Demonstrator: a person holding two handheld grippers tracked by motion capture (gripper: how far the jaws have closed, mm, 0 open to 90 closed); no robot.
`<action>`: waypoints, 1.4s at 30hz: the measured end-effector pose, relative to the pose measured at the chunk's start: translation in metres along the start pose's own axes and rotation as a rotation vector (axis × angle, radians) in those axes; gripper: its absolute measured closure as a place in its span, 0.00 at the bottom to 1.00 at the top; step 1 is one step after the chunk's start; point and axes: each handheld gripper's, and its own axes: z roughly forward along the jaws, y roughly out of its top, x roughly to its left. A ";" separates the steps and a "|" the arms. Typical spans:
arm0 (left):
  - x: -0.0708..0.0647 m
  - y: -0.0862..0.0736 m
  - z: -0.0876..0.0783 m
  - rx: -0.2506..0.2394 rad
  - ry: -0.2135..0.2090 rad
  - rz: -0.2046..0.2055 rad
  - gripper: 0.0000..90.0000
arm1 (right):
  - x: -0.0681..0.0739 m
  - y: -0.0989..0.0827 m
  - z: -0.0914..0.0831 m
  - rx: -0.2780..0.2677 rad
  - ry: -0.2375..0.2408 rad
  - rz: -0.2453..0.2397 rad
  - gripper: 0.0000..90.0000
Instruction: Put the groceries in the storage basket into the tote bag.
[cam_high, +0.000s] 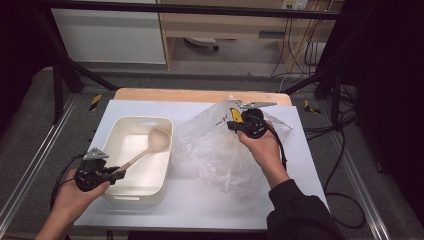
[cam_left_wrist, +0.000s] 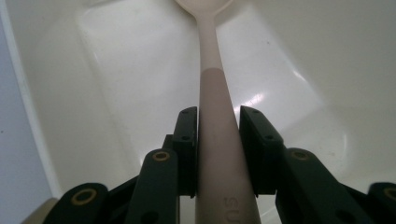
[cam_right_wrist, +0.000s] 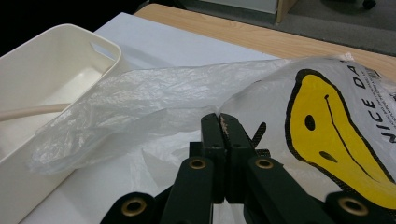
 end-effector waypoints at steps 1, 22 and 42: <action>0.000 0.000 0.000 0.000 -0.002 0.000 0.76 | 0.000 0.000 0.000 0.000 0.000 0.000 1.00; -0.006 -0.002 -0.023 -0.130 0.006 0.021 0.77 | 0.000 0.000 0.002 0.008 0.004 -0.004 1.00; -0.023 0.011 -0.054 -0.219 -0.048 0.063 0.77 | 0.001 0.006 0.003 0.002 0.019 0.011 1.00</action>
